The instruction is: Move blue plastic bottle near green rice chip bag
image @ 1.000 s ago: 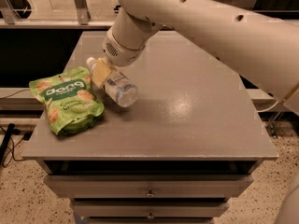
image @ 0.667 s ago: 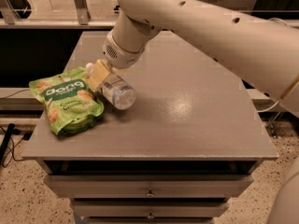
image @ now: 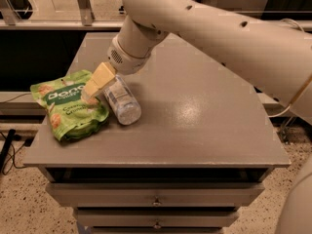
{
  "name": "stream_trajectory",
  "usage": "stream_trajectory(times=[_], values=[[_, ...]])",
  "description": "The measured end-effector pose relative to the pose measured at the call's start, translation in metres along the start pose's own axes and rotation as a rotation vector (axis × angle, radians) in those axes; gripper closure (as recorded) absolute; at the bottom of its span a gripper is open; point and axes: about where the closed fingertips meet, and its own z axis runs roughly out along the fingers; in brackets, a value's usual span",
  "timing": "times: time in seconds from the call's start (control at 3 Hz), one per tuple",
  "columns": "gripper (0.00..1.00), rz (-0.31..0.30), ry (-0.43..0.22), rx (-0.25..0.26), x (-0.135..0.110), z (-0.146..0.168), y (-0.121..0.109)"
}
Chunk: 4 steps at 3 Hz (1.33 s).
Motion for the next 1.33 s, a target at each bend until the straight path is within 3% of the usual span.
stream_trajectory(times=[0.33, 0.67, 1.0, 1.33], values=[[0.00, 0.042, -0.058, -0.019, 0.009, -0.019, -0.015], [0.00, 0.077, -0.196, -0.079, 0.021, -0.064, -0.041], [0.00, 0.044, -0.383, -0.086, 0.057, -0.140, -0.078], [0.00, 0.032, -0.374, -0.054, 0.070, -0.144, -0.086]])
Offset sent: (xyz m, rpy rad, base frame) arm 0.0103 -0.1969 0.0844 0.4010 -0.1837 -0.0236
